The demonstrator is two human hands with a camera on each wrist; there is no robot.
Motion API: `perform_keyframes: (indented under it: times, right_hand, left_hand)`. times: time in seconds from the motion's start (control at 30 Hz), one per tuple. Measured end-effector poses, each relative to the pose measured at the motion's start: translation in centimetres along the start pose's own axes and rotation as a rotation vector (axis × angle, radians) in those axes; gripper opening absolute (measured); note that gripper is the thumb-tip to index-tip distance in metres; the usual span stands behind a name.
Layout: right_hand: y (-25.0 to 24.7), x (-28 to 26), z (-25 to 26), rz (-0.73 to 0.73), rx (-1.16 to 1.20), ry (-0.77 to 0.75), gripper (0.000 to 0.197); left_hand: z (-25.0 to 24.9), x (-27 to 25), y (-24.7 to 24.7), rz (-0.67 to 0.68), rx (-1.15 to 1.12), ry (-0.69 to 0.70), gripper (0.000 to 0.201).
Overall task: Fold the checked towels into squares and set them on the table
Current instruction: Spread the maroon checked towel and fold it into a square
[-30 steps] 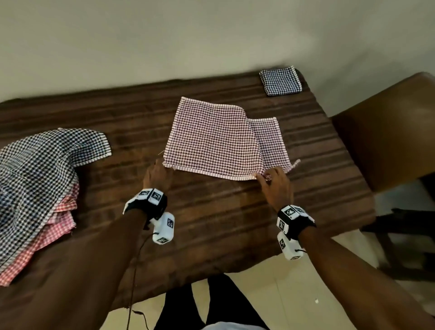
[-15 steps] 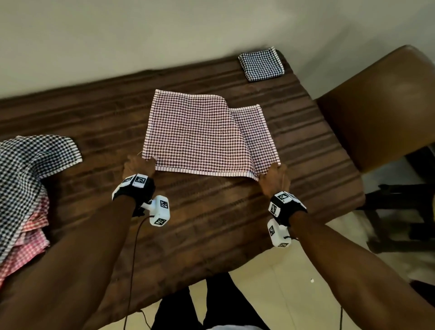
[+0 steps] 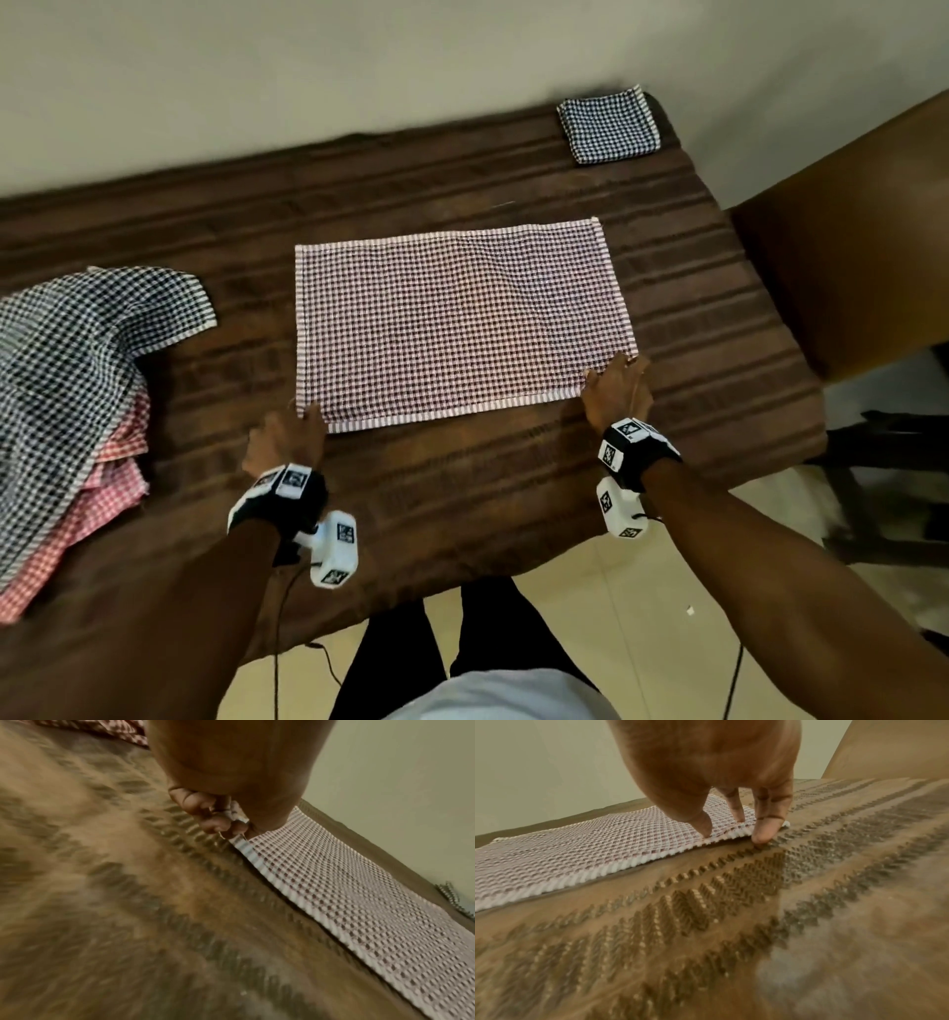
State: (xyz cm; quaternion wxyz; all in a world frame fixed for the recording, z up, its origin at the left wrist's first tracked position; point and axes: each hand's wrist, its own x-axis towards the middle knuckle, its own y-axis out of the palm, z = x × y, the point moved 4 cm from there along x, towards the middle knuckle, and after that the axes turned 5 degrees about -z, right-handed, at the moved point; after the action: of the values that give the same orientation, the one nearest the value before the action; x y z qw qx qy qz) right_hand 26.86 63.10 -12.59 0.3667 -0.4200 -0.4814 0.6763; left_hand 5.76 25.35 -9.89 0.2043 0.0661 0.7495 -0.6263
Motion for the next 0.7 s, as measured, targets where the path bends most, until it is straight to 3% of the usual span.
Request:
perform_keyframes:
  times: [0.13,0.23,0.3,0.37,0.43,0.5,0.6,0.7]
  right_hand:
    - [-1.6,0.9,1.3,-0.104,-0.028,-0.029,0.044]
    - [-1.8,1.8,5.3,-0.147,-0.081,-0.26,0.041]
    - [-0.7,2.1,9.5,-0.084,-0.073,-0.427,0.044]
    - [1.0,2.0,14.3,-0.006,-0.061,-0.598,0.048]
    - [2.6,1.5,19.4,0.055,-0.021,-0.771,0.051]
    - [4.2,1.6,23.6,0.092,-0.001,-0.892,0.052]
    - [5.9,3.8,25.4,0.121,-0.058,-0.872,0.056]
    - [6.0,7.4,22.2,0.095,-0.054,-0.737,0.064]
  left_hand:
    - [0.6,-1.3,-1.0,-0.105,-0.01,-0.057,0.052]
    - [-0.4,-1.3,-1.3,-0.223,-0.055,-0.024,0.07]
    - [-2.6,-0.3,-1.6,-0.308,-0.121,0.144,0.07]
    - [-6.5,1.4,-1.0,-0.351,-0.146,0.435,0.056]
    - [-11.3,2.9,0.1,-0.313,-0.118,0.68,0.051]
    - [-15.8,4.5,1.6,-0.242,-0.078,0.81,0.051]
    - [-19.3,6.4,4.0,-0.18,-0.046,0.881,0.061]
    - [-17.8,9.2,5.0,-0.234,-0.032,0.814,0.064]
